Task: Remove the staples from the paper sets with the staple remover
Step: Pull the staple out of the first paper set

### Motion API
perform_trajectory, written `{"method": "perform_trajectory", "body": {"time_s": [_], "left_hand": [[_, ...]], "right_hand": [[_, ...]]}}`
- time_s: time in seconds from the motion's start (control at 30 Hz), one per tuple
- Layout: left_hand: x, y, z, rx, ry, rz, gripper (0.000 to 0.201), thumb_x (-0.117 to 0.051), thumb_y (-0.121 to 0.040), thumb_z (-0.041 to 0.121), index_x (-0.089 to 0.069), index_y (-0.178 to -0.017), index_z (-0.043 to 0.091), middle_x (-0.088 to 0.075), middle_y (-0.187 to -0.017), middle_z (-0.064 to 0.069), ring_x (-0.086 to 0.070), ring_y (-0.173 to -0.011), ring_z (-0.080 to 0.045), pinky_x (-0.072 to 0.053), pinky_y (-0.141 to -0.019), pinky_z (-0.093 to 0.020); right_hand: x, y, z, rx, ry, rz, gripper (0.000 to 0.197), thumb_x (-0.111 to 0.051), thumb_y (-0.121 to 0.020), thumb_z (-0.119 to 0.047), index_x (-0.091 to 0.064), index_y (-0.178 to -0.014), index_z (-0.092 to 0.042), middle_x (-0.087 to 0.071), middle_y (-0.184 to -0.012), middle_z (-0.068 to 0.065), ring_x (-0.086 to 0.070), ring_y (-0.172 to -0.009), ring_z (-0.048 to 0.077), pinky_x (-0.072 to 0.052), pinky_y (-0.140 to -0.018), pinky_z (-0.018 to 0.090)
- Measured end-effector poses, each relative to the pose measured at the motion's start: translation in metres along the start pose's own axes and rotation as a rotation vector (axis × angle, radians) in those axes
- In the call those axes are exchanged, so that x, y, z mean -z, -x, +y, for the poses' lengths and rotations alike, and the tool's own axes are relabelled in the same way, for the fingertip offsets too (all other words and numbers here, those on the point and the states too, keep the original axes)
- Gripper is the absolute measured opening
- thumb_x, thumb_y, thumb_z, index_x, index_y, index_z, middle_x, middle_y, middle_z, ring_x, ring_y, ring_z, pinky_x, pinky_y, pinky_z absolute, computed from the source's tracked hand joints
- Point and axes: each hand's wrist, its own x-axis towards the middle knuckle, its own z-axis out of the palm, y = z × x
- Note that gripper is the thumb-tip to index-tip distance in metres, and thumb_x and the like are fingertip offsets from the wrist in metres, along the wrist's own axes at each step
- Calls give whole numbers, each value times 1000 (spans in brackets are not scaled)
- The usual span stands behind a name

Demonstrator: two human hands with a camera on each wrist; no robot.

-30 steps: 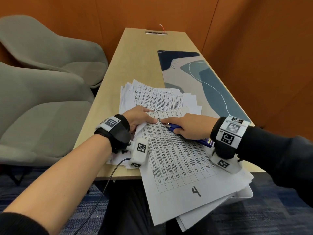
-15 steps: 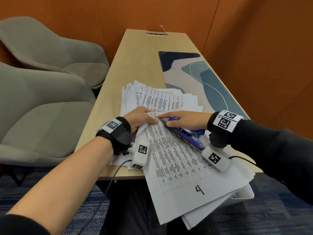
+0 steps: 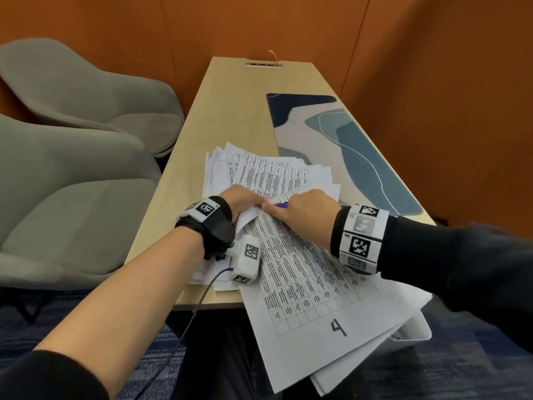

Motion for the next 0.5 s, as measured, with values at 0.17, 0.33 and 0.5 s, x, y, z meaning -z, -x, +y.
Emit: {"method": "perform_trajectory", "body": {"time_s": [0.17,0.33,0.5], "left_hand": [[3,1,-2,3,76,-22,22,-72,-84,18,-64,-97,3,-68,-86,-13,-65,-71,-25,-54,-61,-31],[7,8,8,34,-28,-74,28,-71,-79,23,-63,-102,8,-59,-83,-10,-51,-62,-21,-41,-53,-25],[5,9,14,28,-72,-160,33,-75,-81,19,-63,-108,4,-71,-87,-12,-68,-72,-26,-56,-60,-33]], "right_hand": [[-14,6,37,4,-521,-80,59,-49,-99,-40,-22,-151,-42,-59,-127,3,-56,-106,21,-43,-86,29],[-27,19,55,79,-707,-148,59,-51,-99,-40,-23,-151,-43,-44,-148,-2,-38,-83,0,-29,-79,12],[-35,6,52,61,-680,-163,61,-52,-98,-43,-22,-151,-43,-44,-148,2,-50,-113,17,-35,-95,27]]}}
